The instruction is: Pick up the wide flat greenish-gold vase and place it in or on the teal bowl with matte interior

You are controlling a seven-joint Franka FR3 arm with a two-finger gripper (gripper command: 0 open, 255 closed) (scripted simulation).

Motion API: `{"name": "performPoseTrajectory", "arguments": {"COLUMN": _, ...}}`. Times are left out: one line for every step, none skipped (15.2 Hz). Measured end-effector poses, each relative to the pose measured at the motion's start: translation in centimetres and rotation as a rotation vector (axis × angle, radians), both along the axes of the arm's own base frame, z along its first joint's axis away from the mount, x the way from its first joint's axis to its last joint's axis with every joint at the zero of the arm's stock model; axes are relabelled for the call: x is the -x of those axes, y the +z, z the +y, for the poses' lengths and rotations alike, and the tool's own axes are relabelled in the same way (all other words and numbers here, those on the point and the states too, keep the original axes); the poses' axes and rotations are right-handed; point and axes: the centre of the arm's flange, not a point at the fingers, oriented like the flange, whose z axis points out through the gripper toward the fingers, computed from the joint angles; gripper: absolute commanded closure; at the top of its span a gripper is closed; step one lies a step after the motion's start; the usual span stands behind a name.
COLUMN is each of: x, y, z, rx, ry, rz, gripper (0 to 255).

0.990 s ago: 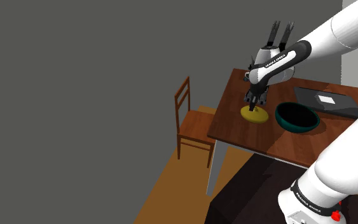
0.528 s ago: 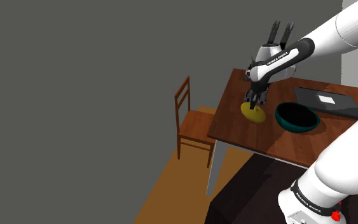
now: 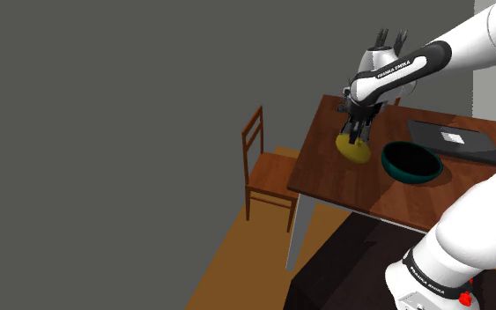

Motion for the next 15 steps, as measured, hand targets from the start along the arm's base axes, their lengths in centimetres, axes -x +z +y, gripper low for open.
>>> {"name": "performPoseTrajectory", "arguments": {"x": -0.1, "y": 0.6, "z": 0.0, "rx": 0.0, "ry": 0.0, "rz": 0.0, "gripper": 255}}
{"name": "performPoseTrajectory", "arguments": {"x": -0.1, "y": 1.1, "z": 0.0, "rx": 0.0, "ry": 0.0, "rz": 0.0, "gripper": 255}}
{"name": "performPoseTrajectory", "arguments": {"x": -0.1, "y": 1.7, "z": 0.0, "rx": 0.0, "ry": 0.0, "rz": 0.0, "gripper": 255}}
{"name": "performPoseTrajectory", "arguments": {"x": -0.1, "y": 2.2, "z": 0.0, "rx": 0.0, "ry": 0.0, "rz": 0.0, "gripper": 255}}
{"name": "performPoseTrajectory", "arguments": {"x": 0.0, "y": 2.8, "z": 0.0, "rx": 0.0, "ry": 0.0, "rz": 0.0, "gripper": 255}}
{"name": "performPoseTrajectory", "arguments": {"x": 0.0, "y": 3.2, "z": -0.1, "rx": 0.0, "ry": 0.0, "rz": 0.0, "gripper": 255}}
{"name": "performPoseTrajectory", "arguments": {"x": 0.0, "y": 3.7, "z": 0.0, "rx": 0.0, "ry": 0.0, "rz": 0.0, "gripper": 255}}
{"name": "performPoseTrajectory", "arguments": {"x": 0.0, "y": 4.4, "z": 0.0, "rx": 0.0, "ry": 0.0, "rz": 0.0, "gripper": 255}}
{"name": "performPoseTrajectory", "arguments": {"x": -0.1, "y": 4.9, "z": 0.0, "rx": 0.0, "ry": 0.0, "rz": 0.0, "gripper": 255}}
{"name": "performPoseTrajectory", "arguments": {"x": -0.1, "y": 5.3, "z": 0.1, "rx": 0.0, "ry": 0.0, "rz": 0.0, "gripper": 255}}
{"name": "performPoseTrajectory", "arguments": {"x": 0.0, "y": 5.9, "z": 0.0, "rx": 0.0, "ry": 0.0, "rz": 0.0, "gripper": 255}}
{"name": "performPoseTrajectory", "arguments": {"x": -0.1, "y": 6.5, "z": 0.0, "rx": 0.0, "ry": 0.0, "rz": 0.0, "gripper": 255}}
{"name": "performPoseTrajectory", "arguments": {"x": 0.0, "y": 6.9, "z": 0.1, "rx": 0.0, "ry": 0.0, "rz": 0.0, "gripper": 255}}
{"name": "performPoseTrajectory", "arguments": {"x": 0.0, "y": 7.4, "z": 0.0, "rx": 0.0, "ry": 0.0, "rz": 0.0, "gripper": 255}}
{"name": "performPoseTrajectory", "arguments": {"x": -0.1, "y": 7.9, "z": 0.1, "rx": 0.0, "ry": 0.0, "rz": 0.0, "gripper": 255}}
